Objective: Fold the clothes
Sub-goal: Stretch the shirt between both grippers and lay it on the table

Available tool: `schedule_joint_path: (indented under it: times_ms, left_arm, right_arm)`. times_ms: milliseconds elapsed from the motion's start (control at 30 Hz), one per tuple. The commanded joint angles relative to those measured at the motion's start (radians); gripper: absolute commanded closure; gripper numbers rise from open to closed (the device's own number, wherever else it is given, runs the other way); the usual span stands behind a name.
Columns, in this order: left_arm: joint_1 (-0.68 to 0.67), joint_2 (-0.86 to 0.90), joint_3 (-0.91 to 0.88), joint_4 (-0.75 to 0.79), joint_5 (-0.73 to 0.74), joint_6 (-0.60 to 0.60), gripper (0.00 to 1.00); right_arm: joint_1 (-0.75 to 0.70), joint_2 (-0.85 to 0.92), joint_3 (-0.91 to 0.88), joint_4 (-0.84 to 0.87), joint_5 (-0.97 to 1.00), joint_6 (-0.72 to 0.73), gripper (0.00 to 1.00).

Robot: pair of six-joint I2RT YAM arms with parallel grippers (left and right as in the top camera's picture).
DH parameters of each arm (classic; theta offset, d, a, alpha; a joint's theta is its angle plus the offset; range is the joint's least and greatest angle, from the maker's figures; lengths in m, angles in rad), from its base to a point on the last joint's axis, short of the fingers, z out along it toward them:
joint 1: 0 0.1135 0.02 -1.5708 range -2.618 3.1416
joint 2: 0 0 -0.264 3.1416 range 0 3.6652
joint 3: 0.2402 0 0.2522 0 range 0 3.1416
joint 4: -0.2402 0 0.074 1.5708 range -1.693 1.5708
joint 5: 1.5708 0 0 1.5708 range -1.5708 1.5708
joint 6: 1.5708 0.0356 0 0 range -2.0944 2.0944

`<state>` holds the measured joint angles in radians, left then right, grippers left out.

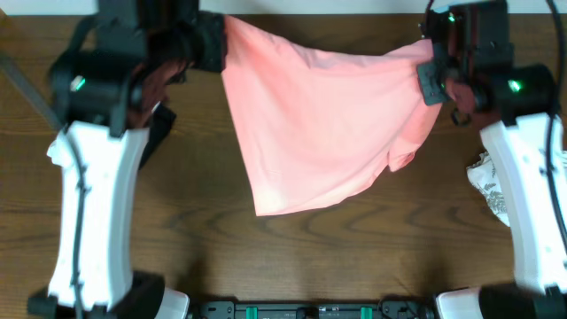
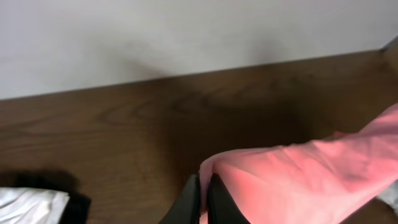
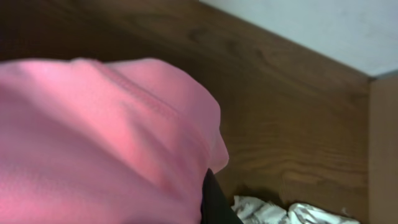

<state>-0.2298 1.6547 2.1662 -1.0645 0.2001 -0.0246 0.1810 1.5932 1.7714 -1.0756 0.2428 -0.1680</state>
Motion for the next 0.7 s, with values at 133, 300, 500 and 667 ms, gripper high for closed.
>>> schedule_joint_path:
  times_ms: [133, 300, 500, 667]
  left_arm:
    - [0.005, 0.195, 0.002, 0.188, -0.201, 0.047, 0.94]
    - [0.010, 0.314, 0.002, 0.329, -0.332, 0.058, 0.94]
    - [0.029, 0.388, 0.002, 0.301, -0.344, 0.027, 0.12]
    - [0.030, 0.369, 0.003, 0.241, -0.343, 0.018, 0.04]
  right_arm:
    - [-0.051, 0.226, 0.002, 0.206, 0.000, 0.018, 0.97]
    - [-0.060, 0.364, 0.002, 0.399, -0.098, 0.018, 0.65]
    - [-0.060, 0.420, 0.002, 0.398, -0.167, 0.018, 0.12]
    - [-0.065, 0.361, 0.002, 0.333, -0.150, 0.024, 0.02]
